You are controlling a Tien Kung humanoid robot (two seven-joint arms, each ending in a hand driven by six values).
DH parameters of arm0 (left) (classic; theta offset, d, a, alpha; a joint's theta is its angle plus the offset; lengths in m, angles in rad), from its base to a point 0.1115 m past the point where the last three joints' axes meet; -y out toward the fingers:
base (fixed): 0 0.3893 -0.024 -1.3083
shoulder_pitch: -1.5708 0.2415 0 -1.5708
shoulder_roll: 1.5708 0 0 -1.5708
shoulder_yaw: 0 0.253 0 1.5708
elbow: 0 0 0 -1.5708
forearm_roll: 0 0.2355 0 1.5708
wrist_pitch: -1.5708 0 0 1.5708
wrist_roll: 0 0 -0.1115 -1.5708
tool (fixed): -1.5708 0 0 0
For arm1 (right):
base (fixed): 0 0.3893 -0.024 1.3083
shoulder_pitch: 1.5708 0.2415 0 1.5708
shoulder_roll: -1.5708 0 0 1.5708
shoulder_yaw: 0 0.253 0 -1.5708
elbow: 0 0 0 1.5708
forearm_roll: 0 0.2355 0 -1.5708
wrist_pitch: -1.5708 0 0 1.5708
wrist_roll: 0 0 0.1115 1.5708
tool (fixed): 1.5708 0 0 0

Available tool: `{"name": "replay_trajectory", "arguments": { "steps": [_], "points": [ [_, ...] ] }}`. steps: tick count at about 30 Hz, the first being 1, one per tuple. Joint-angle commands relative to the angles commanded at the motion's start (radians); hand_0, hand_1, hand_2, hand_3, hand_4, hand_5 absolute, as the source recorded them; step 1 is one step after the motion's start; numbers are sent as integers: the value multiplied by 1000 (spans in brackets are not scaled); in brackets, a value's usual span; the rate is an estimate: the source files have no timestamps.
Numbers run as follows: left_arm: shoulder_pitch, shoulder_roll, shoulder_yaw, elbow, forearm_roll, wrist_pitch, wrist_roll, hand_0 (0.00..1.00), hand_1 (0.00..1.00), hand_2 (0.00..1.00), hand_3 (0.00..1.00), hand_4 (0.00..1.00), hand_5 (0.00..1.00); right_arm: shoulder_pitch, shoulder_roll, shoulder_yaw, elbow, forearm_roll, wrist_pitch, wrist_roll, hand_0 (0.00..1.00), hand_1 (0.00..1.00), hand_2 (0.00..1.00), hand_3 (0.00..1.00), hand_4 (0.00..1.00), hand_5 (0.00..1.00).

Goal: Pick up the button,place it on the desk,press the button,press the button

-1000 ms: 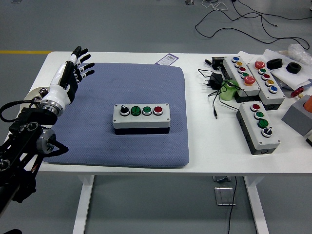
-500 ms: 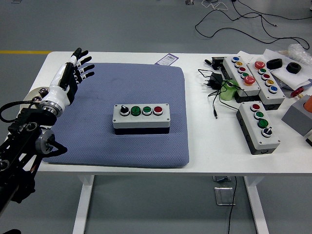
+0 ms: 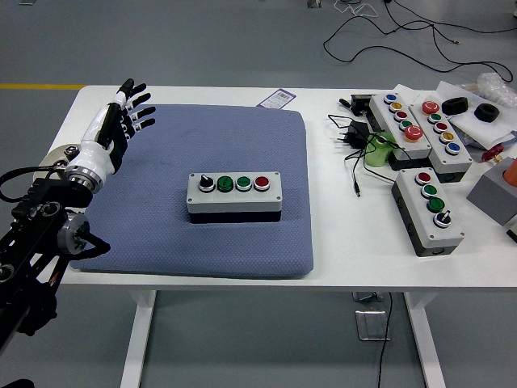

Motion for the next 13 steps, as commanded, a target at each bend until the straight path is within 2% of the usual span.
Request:
{"name": "replay_trajectory", "arguments": {
  "steps": [13],
  "points": [
    [-3, 2, -4, 3, 4, -2, 3, 784, 853, 918, 893, 653, 998, 3, 0, 2, 0, 0, -1, 1, 672, 645, 688, 633, 311, 187]
  ]
}}
